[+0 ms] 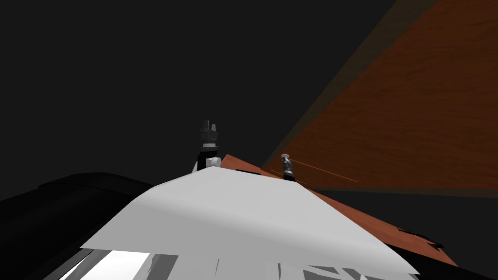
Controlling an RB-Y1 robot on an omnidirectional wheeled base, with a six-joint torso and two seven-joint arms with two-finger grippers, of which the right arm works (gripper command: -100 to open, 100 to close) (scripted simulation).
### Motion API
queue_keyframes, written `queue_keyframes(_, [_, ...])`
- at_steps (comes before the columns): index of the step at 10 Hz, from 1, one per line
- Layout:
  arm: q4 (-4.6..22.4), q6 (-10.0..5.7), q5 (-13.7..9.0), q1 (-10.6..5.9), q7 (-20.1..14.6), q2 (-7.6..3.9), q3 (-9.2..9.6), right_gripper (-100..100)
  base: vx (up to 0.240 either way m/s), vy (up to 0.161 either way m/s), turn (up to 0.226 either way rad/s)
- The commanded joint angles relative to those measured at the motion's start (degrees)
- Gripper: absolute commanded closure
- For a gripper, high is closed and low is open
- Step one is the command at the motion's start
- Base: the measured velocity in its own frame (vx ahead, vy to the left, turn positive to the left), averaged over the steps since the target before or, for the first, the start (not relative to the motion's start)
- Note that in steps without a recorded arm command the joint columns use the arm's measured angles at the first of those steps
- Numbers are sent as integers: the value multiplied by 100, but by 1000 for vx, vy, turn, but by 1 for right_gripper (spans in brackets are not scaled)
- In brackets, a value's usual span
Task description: Pull the door open
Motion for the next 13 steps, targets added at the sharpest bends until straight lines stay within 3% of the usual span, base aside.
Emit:
queue_keyframes(1, [13, 1, -102, 3, -286, 2, 56, 100, -28, -7, 41])
queue_keyframes(13, [44, 34, -770, -17, -1862, -97, 368, 100, -38, -16, 47])
